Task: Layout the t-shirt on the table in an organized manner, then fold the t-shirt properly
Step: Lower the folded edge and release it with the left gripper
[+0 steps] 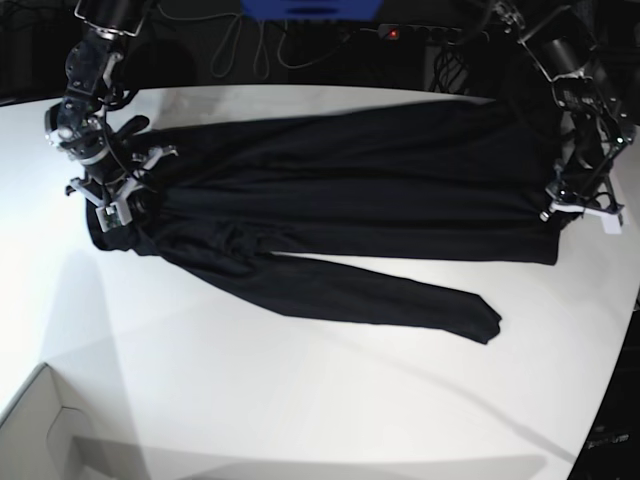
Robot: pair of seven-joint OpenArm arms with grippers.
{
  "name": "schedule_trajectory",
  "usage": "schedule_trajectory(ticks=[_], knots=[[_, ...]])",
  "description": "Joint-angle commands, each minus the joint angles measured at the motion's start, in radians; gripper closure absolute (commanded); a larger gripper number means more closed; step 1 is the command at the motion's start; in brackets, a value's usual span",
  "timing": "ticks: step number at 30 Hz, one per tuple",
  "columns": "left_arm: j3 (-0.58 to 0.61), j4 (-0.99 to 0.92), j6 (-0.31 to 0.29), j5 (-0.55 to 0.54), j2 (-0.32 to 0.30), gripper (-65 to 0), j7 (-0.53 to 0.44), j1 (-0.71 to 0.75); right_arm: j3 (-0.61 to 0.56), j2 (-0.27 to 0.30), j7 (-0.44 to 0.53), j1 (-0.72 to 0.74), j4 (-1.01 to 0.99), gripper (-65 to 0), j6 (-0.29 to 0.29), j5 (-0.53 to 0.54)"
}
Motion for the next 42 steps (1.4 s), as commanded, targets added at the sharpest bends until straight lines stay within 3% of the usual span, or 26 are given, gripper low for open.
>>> schedule_trajectory(ticks=[1,8,11,15,19,22,28,34,42], knots=[[-0.007,0.007,0.025,0.028,-0.021,-7.7,0.051,0.001,0.007,0.007,-0.081,-0.008,0.005,0.0,-0.015,-0.057],[-0.013,0.15,0.025,0.026,-0.016,-9.9,0.119,0.015,0.007,-0.014,-0.084,-0.011,0.076,0.0,-0.015,-0.058],[-0.013,0.246,0.025,0.019,-0.014,-22.0,0.171,0.046,0.008,-0.014,-0.119,-0.011,0.102,-4.8,-0.015,-0.058],[-0.013,0.34,0.025,-0.064,-0.016,-44.3,0.181,0.082,0.001,-0.014,-0.168,-0.009,0.128,-19.0,-0.015,-0.055],[-0.013,0.455,0.025,-0.162,-0.016,-55.0,0.189,0.17,0.005,-0.016,-0.168,-0.011,0.148,-30.3,-0.015,-0.052],[-0.037,0.573,0.025,-0.245,0.009,-57.0,0.183,0.303,0.007,-0.016,-0.168,-0.011,0.156,-30.9,-0.015,-0.052],[-0.198,0.694,0.023,-0.282,0.15,-56.9,0.186,0.475,0.004,-0.017,-0.17,-0.011,0.157,-30.9,-0.015,-0.051],[-0.252,0.676,-0.109,-0.26,0.223,-56.7,0.183,0.535,0.001,-0.037,-0.168,-0.011,0.159,-30.9,-0.015,-0.052],[-0.252,0.547,-0.205,-0.096,0.277,-56.7,0.181,0.484,-0.001,-0.053,-0.167,-0.011,0.157,-30.9,-0.015,-0.054]])
